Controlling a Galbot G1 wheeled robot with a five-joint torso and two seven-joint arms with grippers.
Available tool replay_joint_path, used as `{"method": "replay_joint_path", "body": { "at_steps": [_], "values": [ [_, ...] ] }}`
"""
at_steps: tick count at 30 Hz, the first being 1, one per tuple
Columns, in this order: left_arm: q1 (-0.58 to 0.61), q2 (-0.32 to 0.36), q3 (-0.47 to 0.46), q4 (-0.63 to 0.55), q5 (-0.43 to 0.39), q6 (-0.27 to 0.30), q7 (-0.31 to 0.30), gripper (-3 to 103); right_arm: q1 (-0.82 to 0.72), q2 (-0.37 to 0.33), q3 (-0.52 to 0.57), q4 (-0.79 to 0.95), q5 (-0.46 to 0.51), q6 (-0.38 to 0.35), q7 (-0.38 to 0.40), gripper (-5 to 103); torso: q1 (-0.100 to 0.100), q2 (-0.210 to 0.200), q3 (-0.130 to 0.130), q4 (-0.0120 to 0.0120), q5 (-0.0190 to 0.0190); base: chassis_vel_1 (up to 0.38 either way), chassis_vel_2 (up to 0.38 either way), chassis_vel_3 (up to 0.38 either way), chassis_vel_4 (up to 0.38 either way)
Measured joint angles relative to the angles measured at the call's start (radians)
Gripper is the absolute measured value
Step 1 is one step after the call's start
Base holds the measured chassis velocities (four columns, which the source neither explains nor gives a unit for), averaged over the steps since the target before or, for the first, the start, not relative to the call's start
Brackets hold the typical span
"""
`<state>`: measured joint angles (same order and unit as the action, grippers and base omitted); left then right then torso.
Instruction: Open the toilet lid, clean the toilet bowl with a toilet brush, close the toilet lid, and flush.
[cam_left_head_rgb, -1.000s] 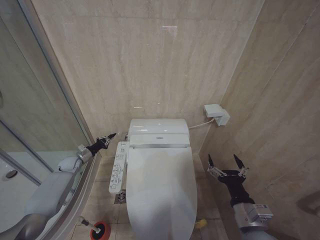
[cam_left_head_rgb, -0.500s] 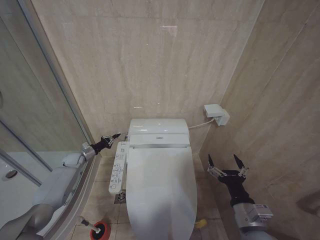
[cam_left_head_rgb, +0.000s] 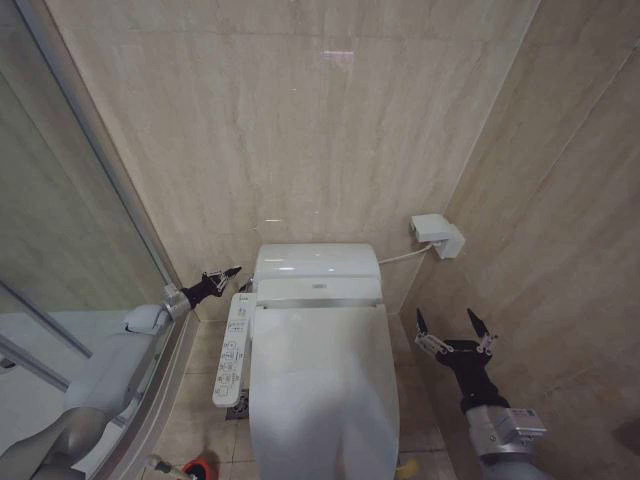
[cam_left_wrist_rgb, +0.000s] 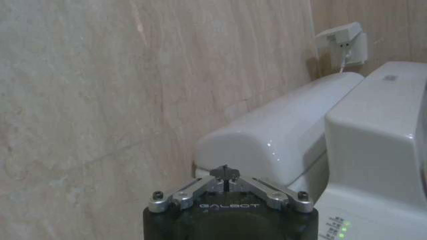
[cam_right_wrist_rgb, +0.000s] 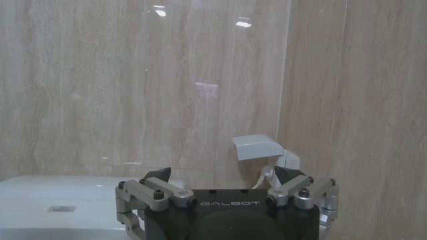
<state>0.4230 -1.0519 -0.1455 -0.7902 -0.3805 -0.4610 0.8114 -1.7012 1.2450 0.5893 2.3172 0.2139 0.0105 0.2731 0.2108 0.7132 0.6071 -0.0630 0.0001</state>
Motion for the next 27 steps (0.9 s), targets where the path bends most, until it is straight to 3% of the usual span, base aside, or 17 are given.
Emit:
{"method": "replay_joint_path", "body": {
  "at_steps": [17,27],
  "values": [
    [0.038,-0.002,-0.001,0.001,0.003,-0.01,0.084,0,0.0,0.0,0.0,0.0,0.0,0.0,0.0,100,-0.001,0.0,0.0,0.0002,0.0,0.0,0.0,0.0,0.0],
    [0.042,0.001,-0.034,0.035,0.019,-0.009,0.103,0,0.0,0.0,0.0,0.0,0.0,0.0,0.0,100,-0.001,0.0,0.0,0.0002,0.0001,0.0,0.0,0.0,0.0]
  ]
}}
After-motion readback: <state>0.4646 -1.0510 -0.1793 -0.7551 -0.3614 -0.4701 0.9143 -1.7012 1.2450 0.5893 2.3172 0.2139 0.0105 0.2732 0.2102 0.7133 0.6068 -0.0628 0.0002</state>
